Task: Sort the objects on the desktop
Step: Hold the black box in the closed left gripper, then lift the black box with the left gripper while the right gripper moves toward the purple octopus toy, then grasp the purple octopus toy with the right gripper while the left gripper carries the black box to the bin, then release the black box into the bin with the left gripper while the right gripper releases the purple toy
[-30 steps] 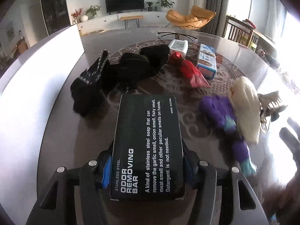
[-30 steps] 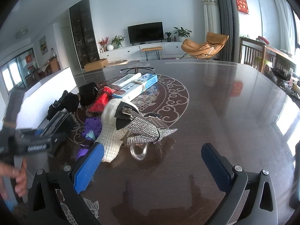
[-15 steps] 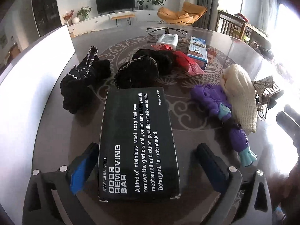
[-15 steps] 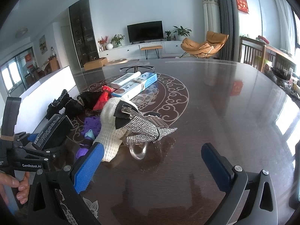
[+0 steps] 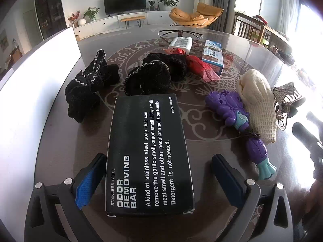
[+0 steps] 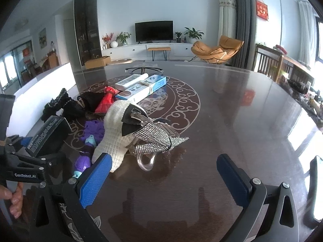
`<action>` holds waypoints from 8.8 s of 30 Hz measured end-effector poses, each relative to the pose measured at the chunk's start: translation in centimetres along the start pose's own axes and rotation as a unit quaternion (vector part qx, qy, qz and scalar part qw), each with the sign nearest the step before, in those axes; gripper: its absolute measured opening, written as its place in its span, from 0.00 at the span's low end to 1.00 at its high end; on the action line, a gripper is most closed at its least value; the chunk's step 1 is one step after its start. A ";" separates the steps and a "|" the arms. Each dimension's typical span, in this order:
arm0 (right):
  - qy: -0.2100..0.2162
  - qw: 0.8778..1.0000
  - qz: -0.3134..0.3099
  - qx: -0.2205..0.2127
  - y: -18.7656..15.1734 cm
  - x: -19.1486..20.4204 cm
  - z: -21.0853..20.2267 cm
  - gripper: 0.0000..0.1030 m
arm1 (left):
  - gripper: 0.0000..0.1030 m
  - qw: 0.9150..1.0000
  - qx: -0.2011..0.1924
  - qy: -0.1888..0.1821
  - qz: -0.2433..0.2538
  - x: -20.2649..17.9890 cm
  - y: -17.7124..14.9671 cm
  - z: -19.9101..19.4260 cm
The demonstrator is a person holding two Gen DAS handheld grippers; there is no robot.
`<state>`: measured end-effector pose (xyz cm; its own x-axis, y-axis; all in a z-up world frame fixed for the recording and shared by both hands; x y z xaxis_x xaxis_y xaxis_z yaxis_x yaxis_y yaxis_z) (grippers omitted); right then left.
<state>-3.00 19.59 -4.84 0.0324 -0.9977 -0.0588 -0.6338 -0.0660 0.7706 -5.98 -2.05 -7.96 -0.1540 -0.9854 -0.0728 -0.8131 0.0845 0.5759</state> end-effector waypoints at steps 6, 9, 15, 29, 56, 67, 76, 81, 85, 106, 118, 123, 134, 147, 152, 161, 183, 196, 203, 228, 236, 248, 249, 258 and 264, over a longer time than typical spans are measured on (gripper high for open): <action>-0.006 1.000 0.005 0.000 -0.2 -0.4 -0.1 1.00 | 1.00 1.000 0.000 0.001 0.000 -0.1 -0.1 -0.2; -0.011 1.000 0.005 0.001 -0.1 -0.3 0.0 1.00 | 1.00 1.000 0.000 0.001 0.001 0.0 0.0 -0.1; -0.011 1.000 -0.017 0.019 -0.1 0.4 0.6 1.00 | 1.00 1.000 -0.001 0.001 0.000 -0.1 0.0 -0.1; -0.014 0.996 -0.077 0.044 -0.6 2.3 1.4 1.00 | 1.00 1.000 -0.002 0.003 -0.001 -0.2 -0.1 -0.2; -0.016 0.998 -0.051 0.012 -0.3 1.8 0.5 1.00 | 1.00 1.000 -0.003 0.005 -0.002 -0.5 -0.1 0.0; -0.018 0.998 -0.050 0.011 -0.4 1.6 0.5 1.00 | 1.00 1.000 -0.003 0.005 -0.002 -0.5 0.0 0.1; -0.019 0.999 -0.050 0.011 -0.4 1.5 0.5 1.00 | 1.00 1.000 -0.004 0.005 -0.002 -0.5 0.0 0.1; -0.019 0.999 -0.050 0.011 -0.4 1.5 0.5 1.00 | 1.00 1.000 -0.004 0.004 -0.003 -0.6 0.0 0.2; -0.019 0.999 -0.049 0.010 -0.4 1.5 0.5 1.00 | 1.00 1.000 -0.004 0.004 -0.003 -0.6 0.0 0.2; -0.022 0.998 -0.051 0.009 -0.3 1.5 0.4 1.00 | 1.00 1.000 -0.004 0.004 -0.003 -0.6 0.0 0.3; -0.022 0.998 -0.054 0.014 -0.3 1.6 0.5 1.00 | 1.00 1.000 -0.004 0.004 -0.003 -0.6 0.0 0.3; -0.026 0.998 -0.055 0.015 -0.4 1.7 0.6 1.00 | 1.00 1.000 -0.004 0.004 -0.003 -0.7 0.0 0.2; -0.021 0.998 -0.062 0.015 -0.4 1.9 0.5 1.00 | 1.00 1.000 -0.001 0.002 0.000 -0.7 0.0 0.3; 0.194 0.973 -0.069 0.107 4.0 8.4 1.0 0.97 | 0.60 0.996 0.028 -0.076 0.024 2.2 1.8 -1.2; 0.184 0.966 -0.088 0.158 4.4 8.8 4.7 0.71 | 0.57 0.997 0.038 -0.049 0.048 1.4 2.1 -1.0; 0.188 0.954 -0.129 0.192 4.3 11.2 4.1 0.69 | 0.57 0.998 0.043 -0.026 0.046 2.3 1.1 -1.9; 0.142 0.959 -0.134 0.207 2.6 8.4 6.5 1.00 | 0.58 0.998 0.050 -0.023 0.032 4.6 -1.0 -2.5; 0.129 0.932 -0.183 0.284 3.7 9.4 8.1 1.00 | 1.00 0.995 0.091 -0.021 0.029 5.1 -0.1 -1.1; 0.167 0.915 -0.138 0.340 4.4 9.9 8.7 0.96 | 1.00 0.992 0.122 -0.003 0.012 5.2 0.6 -0.5; 0.267 0.940 -0.062 0.203 11.8 13.6 0.1 0.04 | 0.56 0.990 -0.052 -0.089 -0.092 12.4 3.7 -19.4; 0.169 0.926 -0.169 0.292 4.8 14.1 1.9 0.71 | 0.56 0.990 -0.070 -0.078 -0.099 14.5 2.5 -21.6; 0.177 0.943 -0.158 0.233 3.0 15.5 2.2 0.43 | 0.56 0.988 -0.071 -0.063 -0.123 17.4 0.4 -21.9; 0.187 0.944 -0.149 0.228 3.5 15.4 1.8 0.43 | 0.56 0.988 -0.071 -0.060 -0.126 17.8 0.2 -21.9; 0.325 0.925 -0.114 0.161 11.8 23.9 -5.3 0.43 | 0.56 0.984 -0.054 -0.003 -0.168 24.2 -1.3 -21.8; 0.395 0.897 -0.126 0.155 14.6 36.1 -5.8 0.43 | 0.56 0.978 -0.003 0.041 -0.205 29.3 -1.9 -19.4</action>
<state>-6.58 -17.51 7.99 0.6644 -0.6568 0.3568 -0.7102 -0.4060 0.5751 1.95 -33.97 4.59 0.2294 -0.9449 -0.2335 -0.7938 -0.3205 0.5169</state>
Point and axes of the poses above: each gripper's, at about its wrist camera, not at the fingertips, and z roughly the way its jaws point, x to its left, y to its top, the point moved 2 cm from there along z, roughly the way its jaws point, and after that the axes turned 5 degrees about -y, right-handed, at the moved point
